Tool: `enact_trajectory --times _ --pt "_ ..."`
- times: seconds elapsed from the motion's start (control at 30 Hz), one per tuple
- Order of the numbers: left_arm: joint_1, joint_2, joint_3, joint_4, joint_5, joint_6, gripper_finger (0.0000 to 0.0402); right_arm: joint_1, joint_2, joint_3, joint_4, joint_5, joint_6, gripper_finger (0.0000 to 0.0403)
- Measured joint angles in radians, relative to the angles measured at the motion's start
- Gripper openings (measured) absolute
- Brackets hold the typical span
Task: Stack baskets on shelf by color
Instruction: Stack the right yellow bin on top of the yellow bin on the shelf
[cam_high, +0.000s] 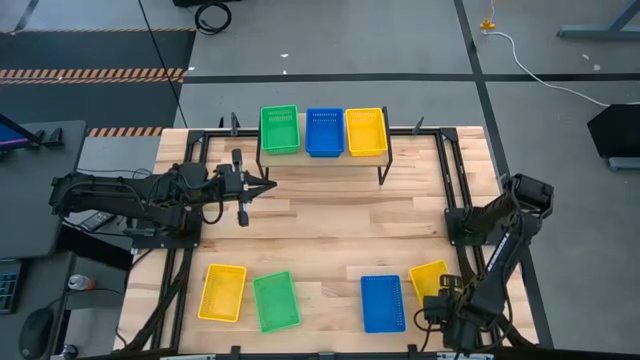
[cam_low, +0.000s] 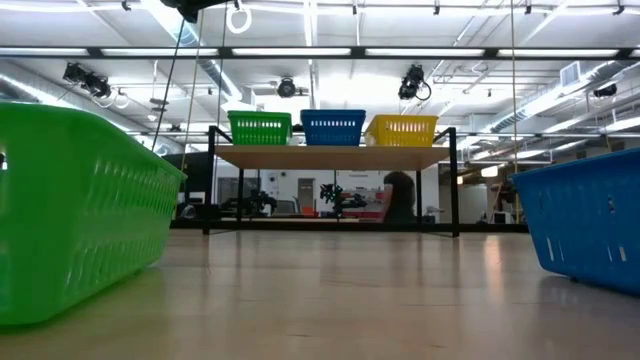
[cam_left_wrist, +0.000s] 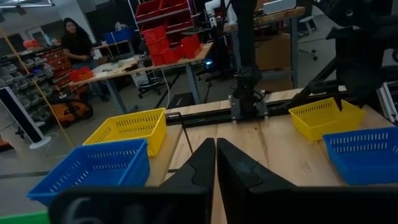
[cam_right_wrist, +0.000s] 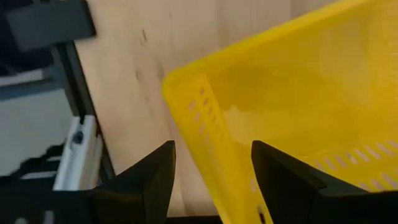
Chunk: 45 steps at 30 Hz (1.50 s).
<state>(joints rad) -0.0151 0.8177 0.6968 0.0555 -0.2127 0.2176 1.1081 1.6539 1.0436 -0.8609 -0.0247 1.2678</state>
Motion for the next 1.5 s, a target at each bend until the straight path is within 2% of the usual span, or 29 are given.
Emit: enact_trajectory --times 0.23,0.47,0.67,0.8,0.93,1.13,1.33,1.5 --pt "0.0 0.0 0.0 -0.009 0.0 -0.021 0.0018 0.042 0.0 -0.001 -0.101 -0.089 0.015 0.0206" --pt "0.0 0.0 0.0 -0.009 0.0 -0.031 0.0022 0.068 0.0 -0.001 -0.101 -0.003 0.023 0.0158" --pt "0.0 0.0 0.0 -0.009 0.0 -0.045 0.0021 0.068 0.0 -0.004 -0.1 0.022 0.02 0.0121" --pt "0.0 0.0 0.0 -0.009 0.0 -0.045 0.0017 0.05 0.0 -0.018 -0.092 0.092 -0.007 0.0077" --pt "0.0 0.0 0.0 -0.009 0.0 -0.045 0.002 0.013 -0.002 -0.05 -0.067 0.091 -0.043 0.0021" --pt "0.0 0.0 0.0 -0.009 0.0 -0.044 0.0024 -0.052 0.0 -0.055 -0.127 0.147 -0.089 0.0025" --pt "0.0 0.0 0.0 -0.009 0.0 -0.043 0.0017 -0.122 0.002 0.05 -0.323 0.212 -0.183 0.0017" --pt "0.0 0.0 0.0 -0.009 0.0 -0.043 0.0022 -0.202 0.002 0.137 -0.512 0.332 -0.26 0.0017"
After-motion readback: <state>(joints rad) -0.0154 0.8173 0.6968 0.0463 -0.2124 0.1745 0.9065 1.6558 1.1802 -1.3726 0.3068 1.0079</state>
